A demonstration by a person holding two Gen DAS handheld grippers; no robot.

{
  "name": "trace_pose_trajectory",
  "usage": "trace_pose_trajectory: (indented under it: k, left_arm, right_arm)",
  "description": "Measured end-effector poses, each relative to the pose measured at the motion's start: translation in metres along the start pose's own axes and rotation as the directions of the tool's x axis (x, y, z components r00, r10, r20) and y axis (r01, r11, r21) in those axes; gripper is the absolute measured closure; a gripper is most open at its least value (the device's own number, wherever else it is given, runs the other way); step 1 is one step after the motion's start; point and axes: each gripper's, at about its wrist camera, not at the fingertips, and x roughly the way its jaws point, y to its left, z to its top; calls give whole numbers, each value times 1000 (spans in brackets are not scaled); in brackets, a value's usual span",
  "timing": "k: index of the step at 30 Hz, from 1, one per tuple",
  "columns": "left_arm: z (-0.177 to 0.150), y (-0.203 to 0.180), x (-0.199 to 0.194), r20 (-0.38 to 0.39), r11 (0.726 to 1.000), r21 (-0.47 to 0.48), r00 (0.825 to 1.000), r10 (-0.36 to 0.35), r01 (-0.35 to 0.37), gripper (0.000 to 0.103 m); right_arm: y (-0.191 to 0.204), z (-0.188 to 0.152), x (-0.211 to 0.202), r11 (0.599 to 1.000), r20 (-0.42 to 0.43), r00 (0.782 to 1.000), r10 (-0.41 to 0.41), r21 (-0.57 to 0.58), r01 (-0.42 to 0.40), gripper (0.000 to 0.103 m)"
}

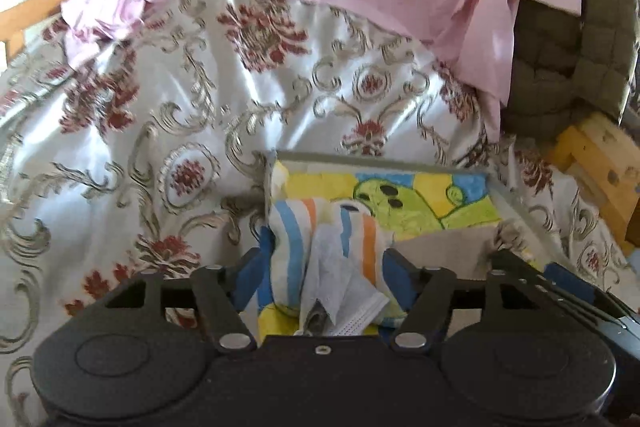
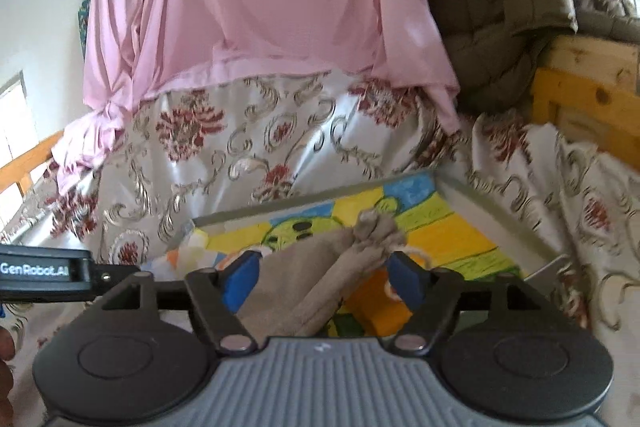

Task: Organize soft objects
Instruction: 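Lower the mask and bag into the tray and open both tools, then lift both tools away from the tray and move back over the pile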

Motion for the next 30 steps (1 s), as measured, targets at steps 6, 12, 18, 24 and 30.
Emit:
trace_pose_trajectory:
  k: [6, 12, 18, 24, 30]
  left_arm:
    - [0, -6, -53, 115, 999, 41, 993, 7, -12, 18]
    - [-22, -8, -111, 241, 996, 82, 971, 6, -26, 6]
    - [-54, -1, -158, 323, 993, 86, 945, 47, -79, 3]
    - [-81, 12, -192, 347, 993, 49, 934, 86, -109, 1]
    - [-105, 24, -223, 353, 992, 14, 929, 111, -124, 1]
  right_arm:
    - [-3, 15, -41, 1000, 60, 998, 19, 10, -20, 6]
    - [7, 18, -89, 999, 137, 990, 18, -29, -15, 0]
    - [30, 4, -133, 990, 176, 983, -47, -124, 70, 0]
    - [40, -18, -180, 992, 223, 975, -22, -116, 49, 0]
    - [38, -43, -214, 996, 228, 973, -41, -70, 58, 0]
